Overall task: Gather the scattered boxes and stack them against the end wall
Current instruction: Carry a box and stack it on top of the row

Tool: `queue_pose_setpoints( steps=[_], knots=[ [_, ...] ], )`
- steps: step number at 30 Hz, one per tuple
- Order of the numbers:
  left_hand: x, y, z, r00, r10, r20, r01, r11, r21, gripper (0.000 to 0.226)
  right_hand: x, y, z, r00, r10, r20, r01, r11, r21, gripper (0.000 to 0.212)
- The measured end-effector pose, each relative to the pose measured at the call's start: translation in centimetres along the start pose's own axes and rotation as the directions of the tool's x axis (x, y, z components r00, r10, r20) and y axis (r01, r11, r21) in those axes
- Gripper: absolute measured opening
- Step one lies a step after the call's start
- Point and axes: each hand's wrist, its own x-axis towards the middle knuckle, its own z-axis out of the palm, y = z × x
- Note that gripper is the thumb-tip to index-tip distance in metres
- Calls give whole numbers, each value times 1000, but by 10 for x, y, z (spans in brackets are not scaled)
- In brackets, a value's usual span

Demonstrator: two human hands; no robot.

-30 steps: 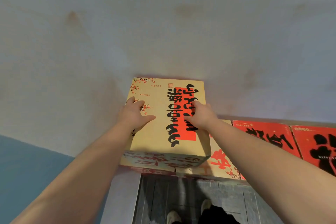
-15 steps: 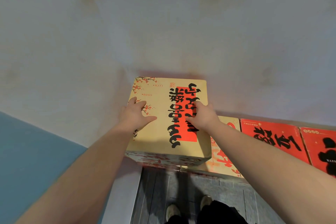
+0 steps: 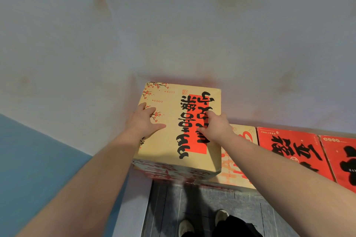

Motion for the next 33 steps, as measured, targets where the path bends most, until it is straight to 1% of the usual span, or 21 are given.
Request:
queue_pose_setpoints(
  steps=[11, 22, 29, 33],
  knots=[
    [-2, -12, -6, 1000, -9, -18, 9, 1000, 26, 84, -4, -15, 6, 1000, 5, 0, -5, 1000, 24, 60],
    [-4, -29, -14, 998, -24, -54, 25, 999, 27, 85, 0, -35, 11, 999, -27, 19, 27, 1000, 12, 62],
    [0, -30, -17, 996, -33, -79, 30, 999, -42, 86, 5, -36, 12, 1000, -18, 1, 18, 998, 68, 62],
    [2, -32, -19, 994, -23, -110, 9, 991, -132, 88, 8, -37, 13, 1000, -25, -17, 27, 996, 87, 61]
  ],
)
